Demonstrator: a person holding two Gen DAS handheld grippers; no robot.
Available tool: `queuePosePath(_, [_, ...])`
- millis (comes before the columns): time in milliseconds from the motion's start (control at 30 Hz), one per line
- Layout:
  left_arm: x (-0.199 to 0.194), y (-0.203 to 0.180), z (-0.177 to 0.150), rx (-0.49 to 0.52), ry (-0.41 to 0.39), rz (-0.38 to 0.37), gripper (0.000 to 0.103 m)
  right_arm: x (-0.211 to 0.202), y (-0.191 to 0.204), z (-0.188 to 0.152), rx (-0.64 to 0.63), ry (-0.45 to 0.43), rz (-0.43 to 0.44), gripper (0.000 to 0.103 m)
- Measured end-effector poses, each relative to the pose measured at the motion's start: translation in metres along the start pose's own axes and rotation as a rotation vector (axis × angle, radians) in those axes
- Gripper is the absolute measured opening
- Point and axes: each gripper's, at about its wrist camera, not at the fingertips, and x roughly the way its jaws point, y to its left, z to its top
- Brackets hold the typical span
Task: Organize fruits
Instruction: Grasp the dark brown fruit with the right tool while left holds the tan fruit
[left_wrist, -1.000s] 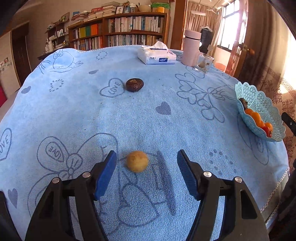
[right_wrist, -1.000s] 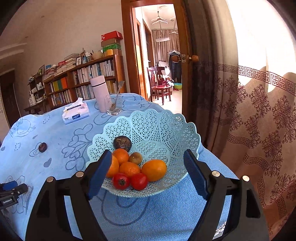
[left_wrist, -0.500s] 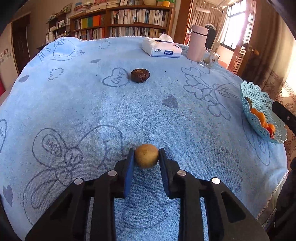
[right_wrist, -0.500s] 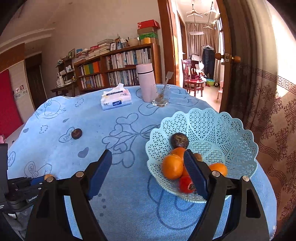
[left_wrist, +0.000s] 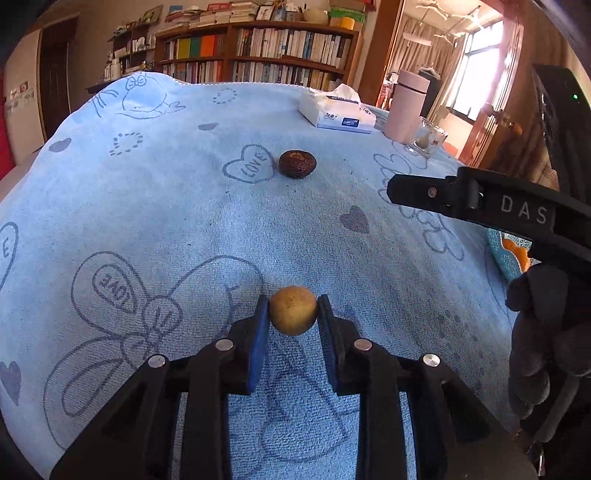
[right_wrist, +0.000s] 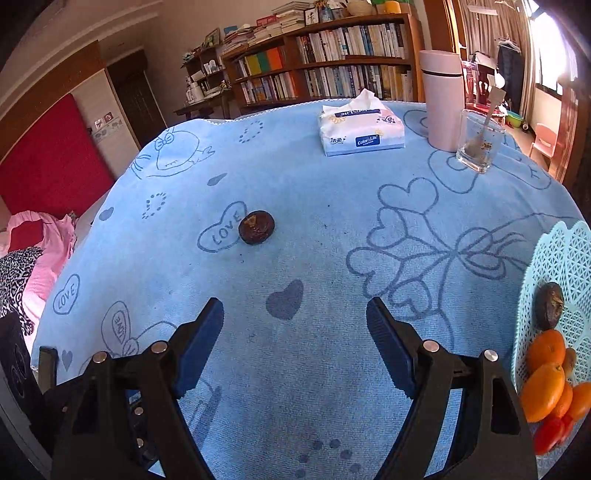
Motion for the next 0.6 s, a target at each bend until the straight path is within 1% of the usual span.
queuePosePath(67, [0.0, 0.004, 0.0, -0.021, 0.002, -0.007, 0.027, 0.012, 0.009, 0.008, -0.026, 0.013, 0.019, 0.081])
queuePosePath(300, [0.003, 0.012, -0.001, -0.07, 0.015, -0.017, 0.027, 0.054, 0.033, 0.035, -0.075, 0.045, 0.017, 0.079])
queuePosePath(400, [0.004, 0.014, -0.001, -0.079, 0.022, -0.022, 0.027, 0.071, 0.039, 0.046, -0.085, 0.054, 0.008, 0.078])
queuePosePath(467, [0.005, 0.015, -0.001, -0.085, 0.025, -0.024, 0.027, 0.082, 0.042, 0.053, -0.093, 0.064, -0.001, 0.074])
queuePosePath(600, [0.004, 0.014, -0.001, -0.087, 0.027, -0.027, 0.027, 0.103, 0.047, 0.062, -0.114, 0.084, -0.032, 0.072])
